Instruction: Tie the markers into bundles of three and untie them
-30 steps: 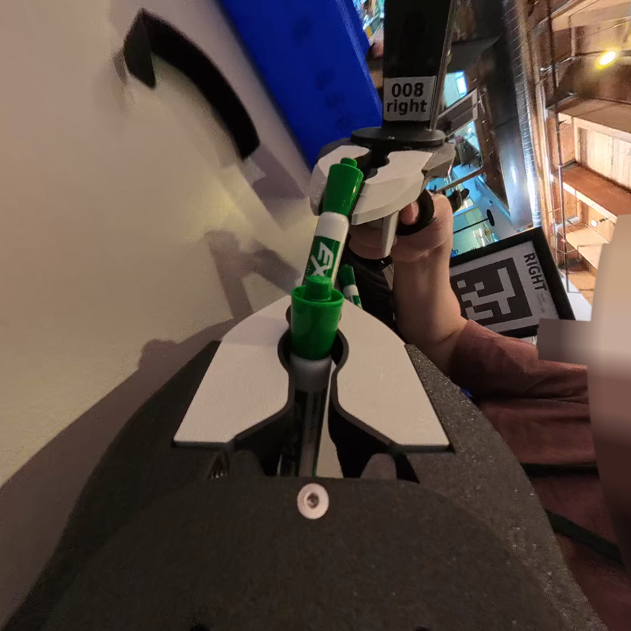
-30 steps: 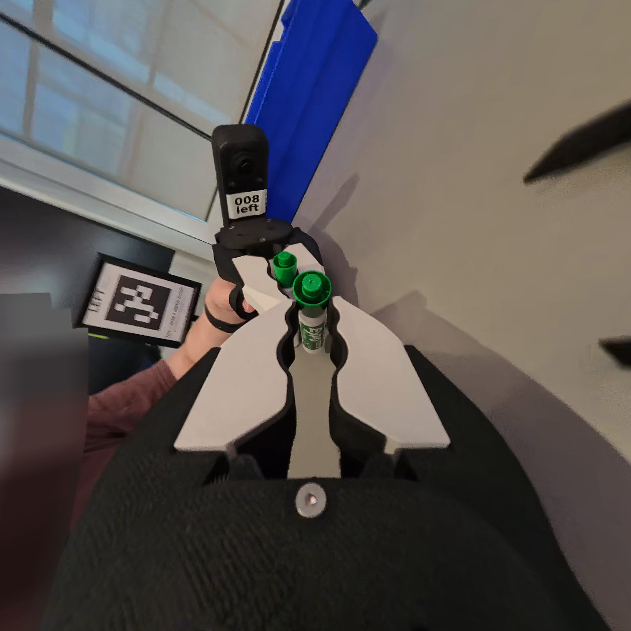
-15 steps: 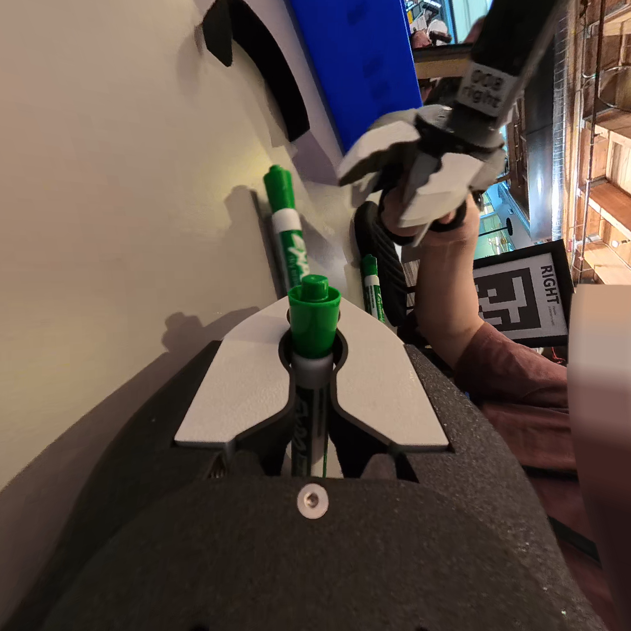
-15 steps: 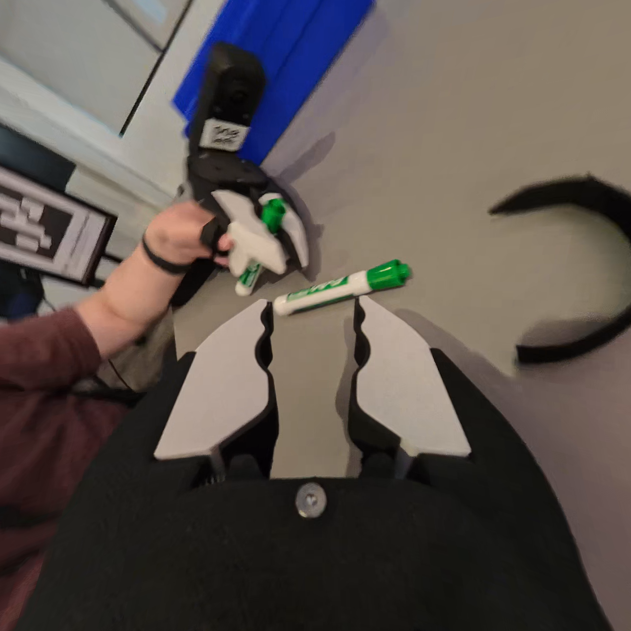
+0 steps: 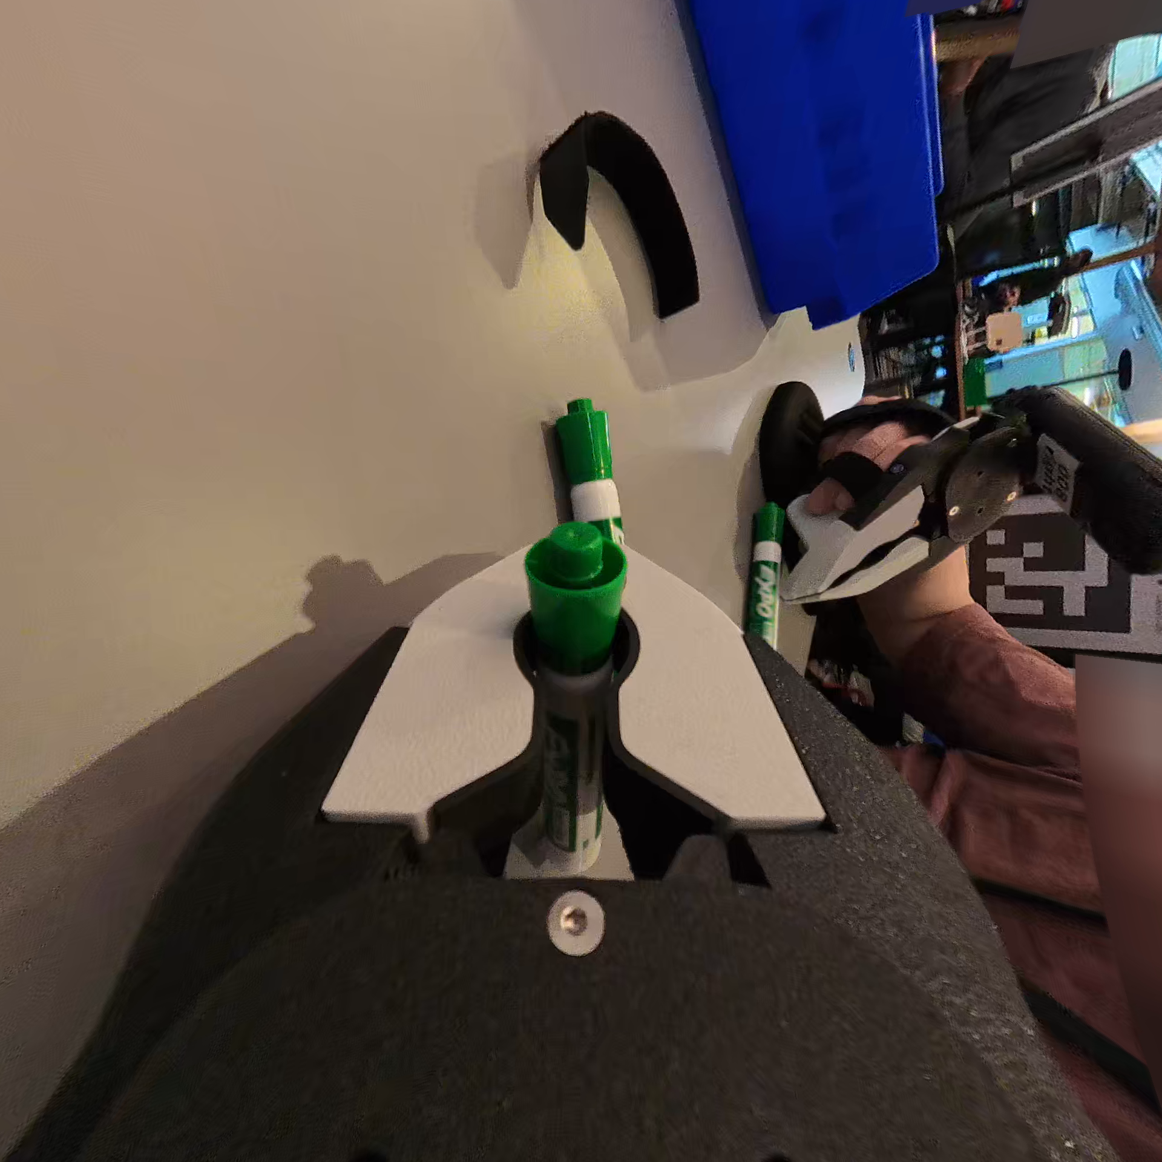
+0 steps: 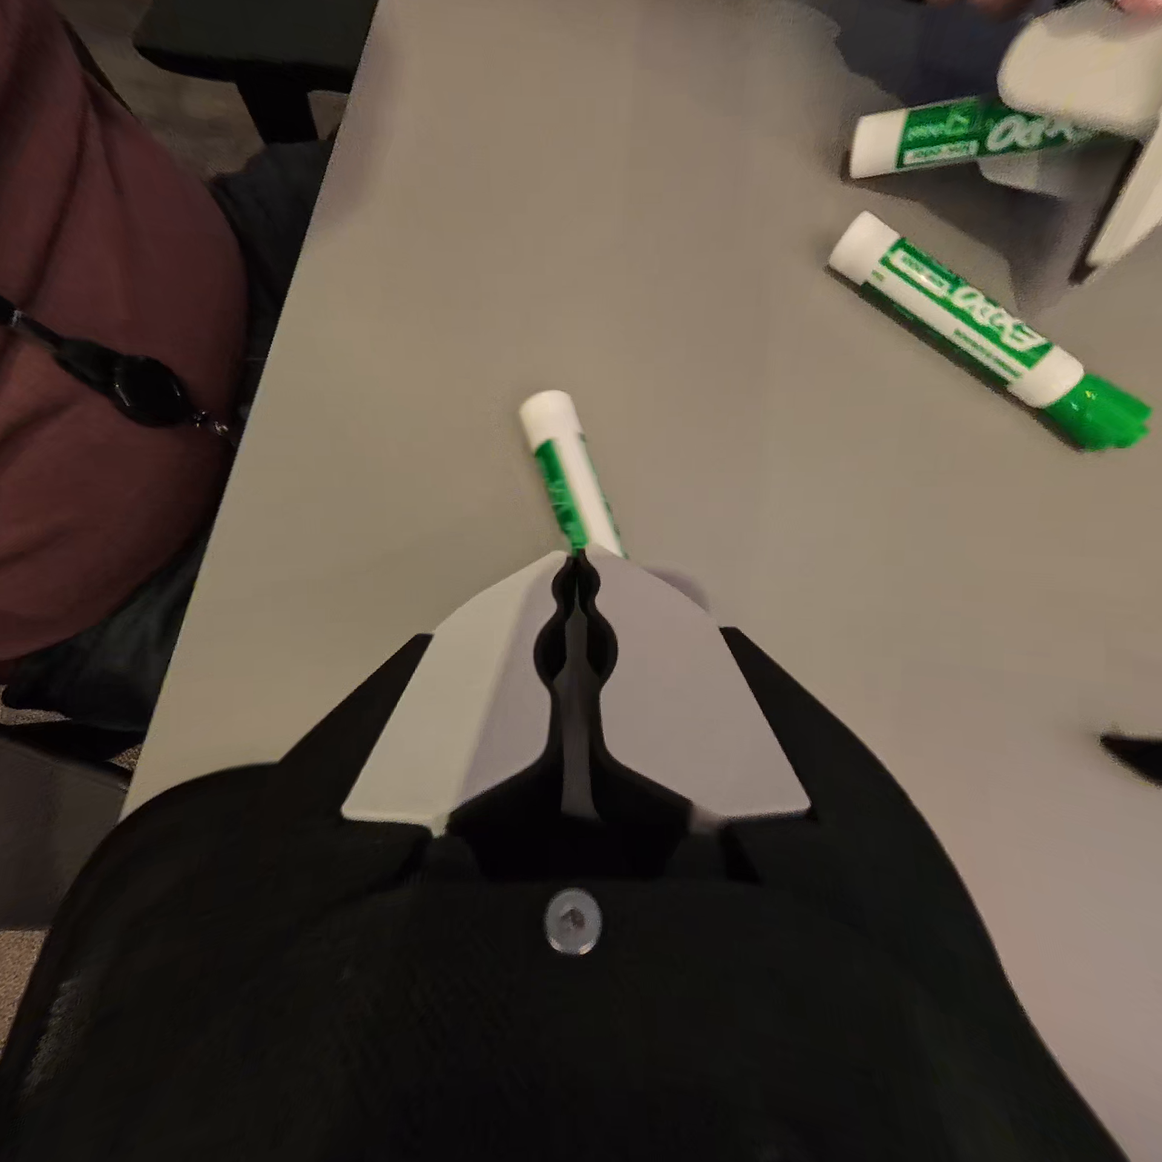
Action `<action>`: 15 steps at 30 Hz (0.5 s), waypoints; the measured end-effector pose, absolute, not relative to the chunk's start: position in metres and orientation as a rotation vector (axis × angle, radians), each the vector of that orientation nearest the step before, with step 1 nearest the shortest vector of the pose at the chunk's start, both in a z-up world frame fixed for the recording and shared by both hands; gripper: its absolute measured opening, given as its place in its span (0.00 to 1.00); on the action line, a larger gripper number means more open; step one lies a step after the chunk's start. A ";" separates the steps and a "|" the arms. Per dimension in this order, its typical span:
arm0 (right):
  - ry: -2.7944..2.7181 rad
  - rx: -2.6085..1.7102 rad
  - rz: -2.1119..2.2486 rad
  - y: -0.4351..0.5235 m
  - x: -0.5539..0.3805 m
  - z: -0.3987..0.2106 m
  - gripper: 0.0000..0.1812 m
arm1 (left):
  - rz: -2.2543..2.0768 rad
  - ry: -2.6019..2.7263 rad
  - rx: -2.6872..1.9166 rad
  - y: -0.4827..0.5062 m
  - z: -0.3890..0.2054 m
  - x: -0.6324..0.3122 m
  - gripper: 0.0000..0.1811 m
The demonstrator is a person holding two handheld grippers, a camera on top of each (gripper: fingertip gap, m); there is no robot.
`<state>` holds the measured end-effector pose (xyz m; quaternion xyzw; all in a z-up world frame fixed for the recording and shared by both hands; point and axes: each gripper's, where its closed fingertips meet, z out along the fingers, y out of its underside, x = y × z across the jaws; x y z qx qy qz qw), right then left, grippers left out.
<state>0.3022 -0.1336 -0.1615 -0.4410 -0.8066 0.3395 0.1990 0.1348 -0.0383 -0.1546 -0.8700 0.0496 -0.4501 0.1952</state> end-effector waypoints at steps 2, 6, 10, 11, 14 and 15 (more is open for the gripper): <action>-2.318 -1.220 0.901 -0.132 0.291 -0.170 0.01 | -1.297 0.185 -2.475 -0.037 -0.159 0.143 0.09; -2.376 -1.131 0.845 -0.123 0.265 -0.173 0.02 | -1.392 0.231 -2.484 -0.036 -0.158 0.155 0.16; -2.358 -1.061 0.810 -0.106 0.244 -0.156 0.09 | -1.320 0.276 -2.494 -0.036 -0.156 0.151 0.23; -2.312 -1.048 0.821 -0.098 0.236 -0.146 0.14 | -1.296 0.286 -2.498 -0.036 -0.155 0.149 0.25; -2.223 -1.069 0.810 -0.066 0.214 -0.134 0.19 | -1.234 0.283 -2.491 -0.038 -0.152 0.145 0.27; -2.228 -1.078 0.796 -0.057 0.211 -0.137 0.19 | -1.195 0.297 -2.497 -0.040 -0.151 0.144 0.28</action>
